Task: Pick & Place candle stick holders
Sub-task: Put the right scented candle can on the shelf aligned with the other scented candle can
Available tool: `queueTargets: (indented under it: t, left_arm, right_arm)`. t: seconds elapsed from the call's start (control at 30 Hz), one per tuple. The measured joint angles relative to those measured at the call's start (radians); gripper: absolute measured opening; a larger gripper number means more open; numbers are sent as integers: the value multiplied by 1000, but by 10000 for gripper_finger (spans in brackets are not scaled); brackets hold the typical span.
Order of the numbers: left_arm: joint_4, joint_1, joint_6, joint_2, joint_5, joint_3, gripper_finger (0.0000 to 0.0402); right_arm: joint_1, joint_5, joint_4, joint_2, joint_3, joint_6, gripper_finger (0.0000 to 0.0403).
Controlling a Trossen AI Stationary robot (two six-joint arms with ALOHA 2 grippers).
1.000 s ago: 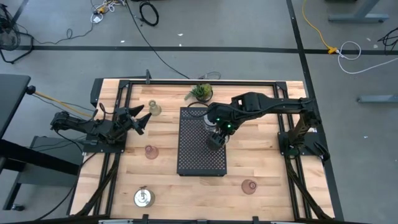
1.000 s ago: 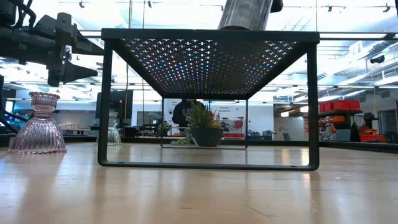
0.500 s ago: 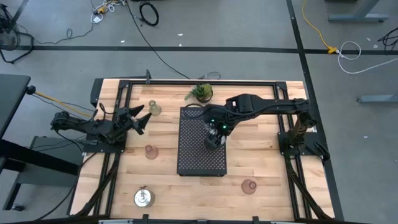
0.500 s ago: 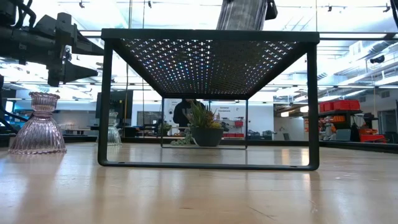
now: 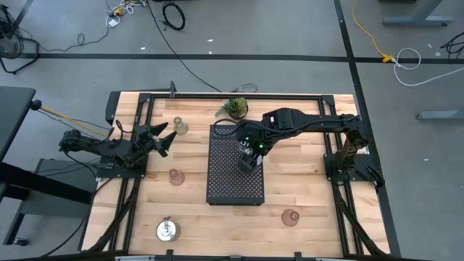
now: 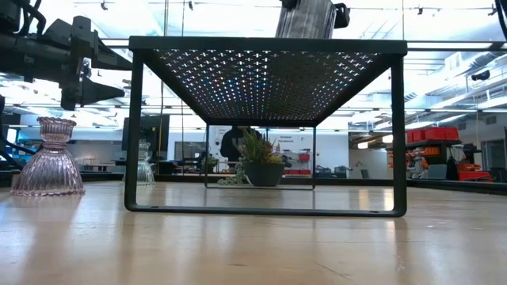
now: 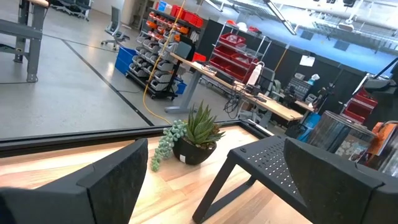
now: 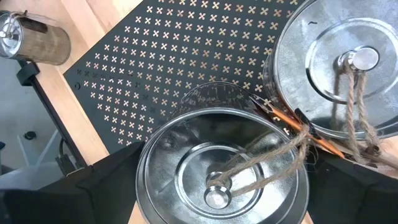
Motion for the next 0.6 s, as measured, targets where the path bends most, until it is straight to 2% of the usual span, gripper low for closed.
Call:
queueTargets:
  t: [0.6]
  left_arm:
    - [0,0,0,0,0,0,378]
  right_arm:
    - [-1,25,2,0,0,-11,368]
